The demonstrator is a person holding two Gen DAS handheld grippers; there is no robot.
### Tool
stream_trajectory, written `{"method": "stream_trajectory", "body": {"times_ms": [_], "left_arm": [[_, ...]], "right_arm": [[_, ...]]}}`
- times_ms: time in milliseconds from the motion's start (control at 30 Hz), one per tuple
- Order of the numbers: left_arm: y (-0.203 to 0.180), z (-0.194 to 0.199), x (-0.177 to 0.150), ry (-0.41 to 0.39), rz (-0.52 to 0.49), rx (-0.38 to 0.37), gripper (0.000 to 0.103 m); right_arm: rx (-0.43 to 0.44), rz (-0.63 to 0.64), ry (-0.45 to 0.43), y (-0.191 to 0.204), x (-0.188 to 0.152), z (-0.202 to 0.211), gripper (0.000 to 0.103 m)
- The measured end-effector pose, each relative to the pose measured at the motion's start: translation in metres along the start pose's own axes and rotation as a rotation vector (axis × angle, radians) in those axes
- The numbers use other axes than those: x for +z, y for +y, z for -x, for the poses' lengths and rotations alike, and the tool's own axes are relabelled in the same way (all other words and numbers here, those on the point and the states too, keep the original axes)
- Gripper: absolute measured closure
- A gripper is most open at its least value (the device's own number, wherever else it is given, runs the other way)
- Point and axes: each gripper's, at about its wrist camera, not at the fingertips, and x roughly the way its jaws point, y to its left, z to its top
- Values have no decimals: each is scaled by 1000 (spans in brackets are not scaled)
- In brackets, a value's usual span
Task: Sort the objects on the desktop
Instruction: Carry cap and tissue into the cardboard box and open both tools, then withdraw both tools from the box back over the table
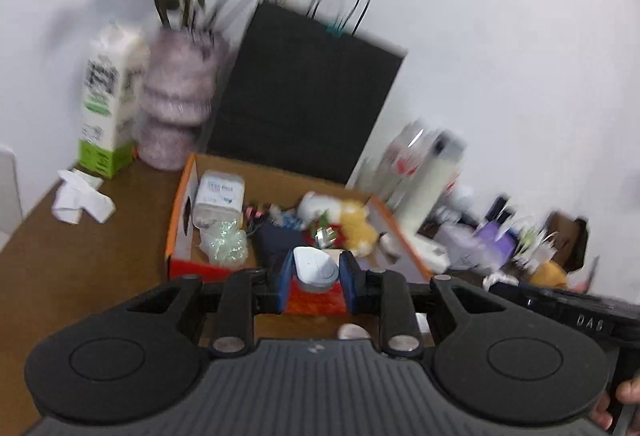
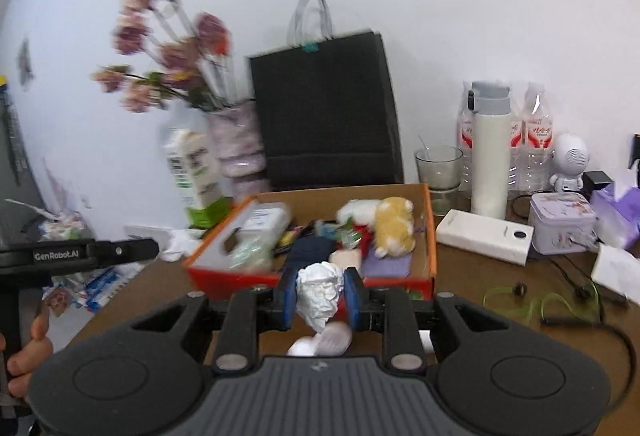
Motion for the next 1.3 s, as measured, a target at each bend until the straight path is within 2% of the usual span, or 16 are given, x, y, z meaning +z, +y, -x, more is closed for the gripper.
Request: {"method": "stream_trajectory", "body": {"times_ms": [133,167,267,400,533,600,633,700,733,767,867,900,967,1100,1200,1300], "left_arm": [[13,-81,24,86,0,107,77],[13,-98,24,109,-30,118,77],[23,-148,24,218,-1,156,77],[26,-178,26,251,-34,226,77],[23,-199,27,287,-87,266,77],[22,-206,26,307,-94,267,59],[23,-207,25,308,-92,257,49],[22,-200,28,290,-72,239,47],[20,-195,31,274,-68,218,40],[18,-189,34,256,-64,208,31],[11,-167,46,206,-72,211,20],[8,-160,50,201,-73,216,16],[4,-147,54,190,-70,241,0],[-3,-126,53,221,-79,286,0],[-7,-102,42,236,-103,305,0],[-11,-68,22,203,-115,329,0]], "right_arm": [[-14,-62,112,-22,34,-81,79],[-30,-67,148,-27,40,-106,79],[-93,-62,219,-37,43,-158,79],[-105,-68,299,-47,42,-215,79],[-145,-71,362,-52,35,-250,78],[-137,-74,385,-51,30,-259,74],[-144,-58,391,-48,28,-261,74],[-160,-42,393,-46,28,-260,71],[-158,-45,390,-46,29,-257,70],[-149,-49,378,-46,32,-250,67],[-162,-40,335,-46,46,-229,48],[-166,-33,316,-45,52,-219,44],[-172,-27,297,-43,60,-204,41],[-189,7,261,-31,67,-166,21],[-218,37,233,-22,59,-138,19],[-201,40,196,-14,38,-108,19]]}}
